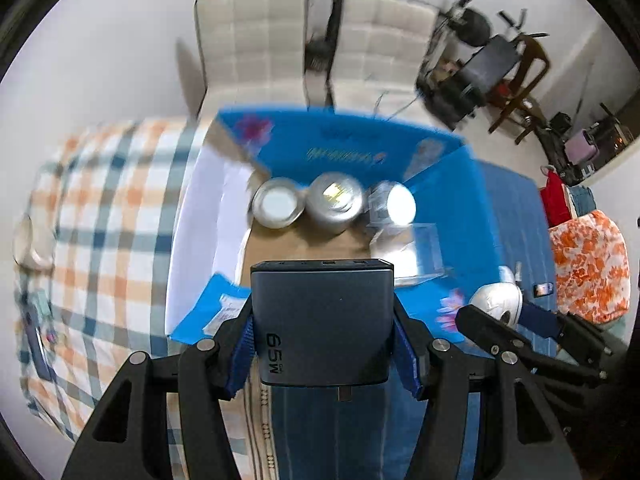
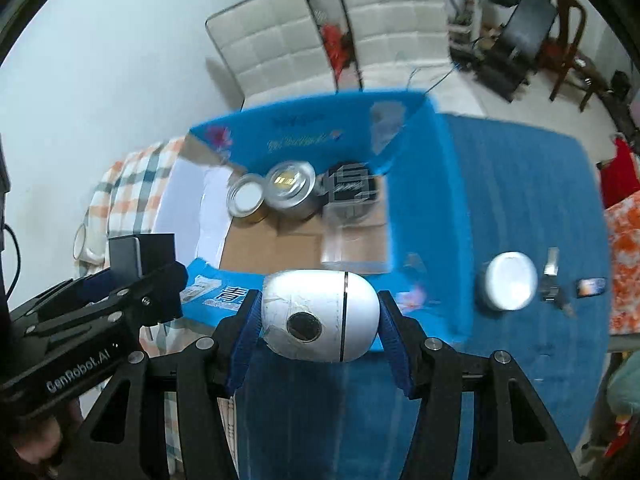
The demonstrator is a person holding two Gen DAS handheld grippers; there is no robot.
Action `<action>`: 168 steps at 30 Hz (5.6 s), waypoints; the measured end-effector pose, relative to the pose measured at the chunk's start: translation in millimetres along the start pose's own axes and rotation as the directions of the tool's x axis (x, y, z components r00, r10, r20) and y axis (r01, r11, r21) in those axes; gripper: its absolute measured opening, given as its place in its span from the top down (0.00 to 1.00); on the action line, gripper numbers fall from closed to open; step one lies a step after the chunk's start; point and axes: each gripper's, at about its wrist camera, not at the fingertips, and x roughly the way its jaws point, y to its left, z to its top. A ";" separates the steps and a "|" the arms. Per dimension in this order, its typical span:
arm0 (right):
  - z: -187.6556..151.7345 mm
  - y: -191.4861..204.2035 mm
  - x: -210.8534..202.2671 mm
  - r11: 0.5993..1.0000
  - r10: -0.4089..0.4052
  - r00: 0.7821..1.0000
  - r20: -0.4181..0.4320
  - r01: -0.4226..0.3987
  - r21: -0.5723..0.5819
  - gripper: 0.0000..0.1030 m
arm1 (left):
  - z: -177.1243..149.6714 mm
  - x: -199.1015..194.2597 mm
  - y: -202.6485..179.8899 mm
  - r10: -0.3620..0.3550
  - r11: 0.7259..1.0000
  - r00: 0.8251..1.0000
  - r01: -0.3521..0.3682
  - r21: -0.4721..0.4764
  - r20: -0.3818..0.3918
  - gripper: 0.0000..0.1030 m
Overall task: Organize rigid objects
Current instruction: 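Carry the charger and earbud case into the blue box and lower them, then open both tools and lift them out of the box, then grasp the white cream jar with the left tool while the right tool grasps the blue lighter, then carry the cream jar and lighter into the blue box and lower them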
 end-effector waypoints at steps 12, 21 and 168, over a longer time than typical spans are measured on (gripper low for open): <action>9.5 12.9 110.8 0.999 0.011 0.994 -0.111 -0.008 0.032 0.42 | 22.9 92.1 47.0 -0.067 0.997 0.981 0.058 -0.057 -0.180 0.46; 26.3 34.2 150.0 1.000 0.007 0.988 -0.154 -0.006 0.009 0.42 | 41.5 132.6 46.1 -0.058 0.998 0.963 0.057 -0.015 -0.262 0.46; -48.0 -382.3 26.6 0.873 -0.335 0.920 -0.203 0.384 0.302 0.74 | -35.5 145.1 -335.9 0.059 0.938 0.975 0.020 0.347 -0.216 0.34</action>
